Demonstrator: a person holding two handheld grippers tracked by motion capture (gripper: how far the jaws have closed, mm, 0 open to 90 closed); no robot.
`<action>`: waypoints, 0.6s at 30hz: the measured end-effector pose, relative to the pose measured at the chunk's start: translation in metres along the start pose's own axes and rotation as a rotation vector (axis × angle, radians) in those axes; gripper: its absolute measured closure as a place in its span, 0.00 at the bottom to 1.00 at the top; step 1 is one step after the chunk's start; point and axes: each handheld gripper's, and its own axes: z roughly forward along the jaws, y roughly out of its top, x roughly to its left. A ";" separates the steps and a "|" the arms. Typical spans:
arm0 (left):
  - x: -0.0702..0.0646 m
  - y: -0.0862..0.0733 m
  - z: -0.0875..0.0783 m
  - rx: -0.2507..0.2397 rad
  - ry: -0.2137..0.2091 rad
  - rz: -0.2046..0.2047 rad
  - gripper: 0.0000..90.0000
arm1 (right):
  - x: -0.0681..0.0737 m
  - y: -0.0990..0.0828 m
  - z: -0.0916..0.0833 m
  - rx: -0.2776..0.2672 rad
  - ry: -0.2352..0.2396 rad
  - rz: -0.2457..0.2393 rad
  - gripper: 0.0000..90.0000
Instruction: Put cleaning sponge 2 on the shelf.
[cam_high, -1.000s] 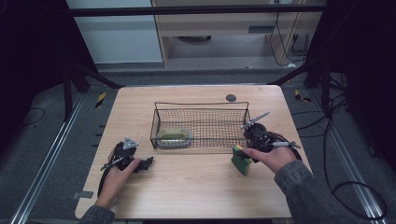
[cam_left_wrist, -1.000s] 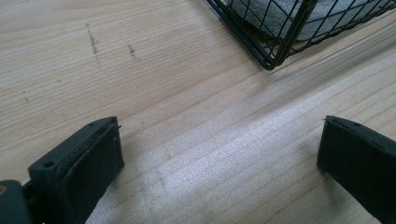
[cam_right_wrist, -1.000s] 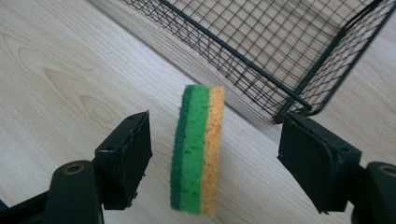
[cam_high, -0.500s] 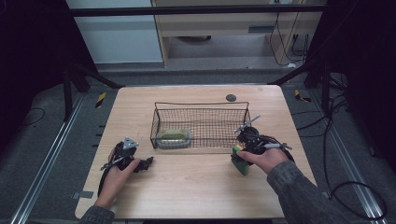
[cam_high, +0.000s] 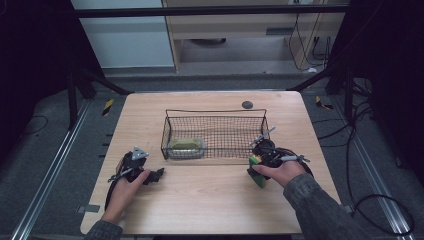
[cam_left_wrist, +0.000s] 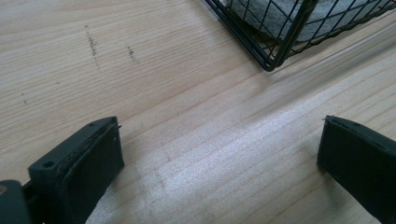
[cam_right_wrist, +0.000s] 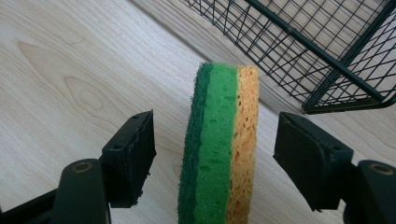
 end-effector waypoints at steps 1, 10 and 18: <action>0.000 0.000 0.000 0.000 0.000 0.000 0.00 | 0.000 0.000 0.000 0.000 0.000 0.000 0.33; 0.000 0.000 0.000 0.000 0.000 0.000 0.00 | 0.000 0.000 0.007 0.026 0.008 -0.006 0.37; 0.000 0.000 0.000 0.000 -0.001 0.001 0.00 | 0.002 0.000 0.014 0.051 0.021 -0.003 0.42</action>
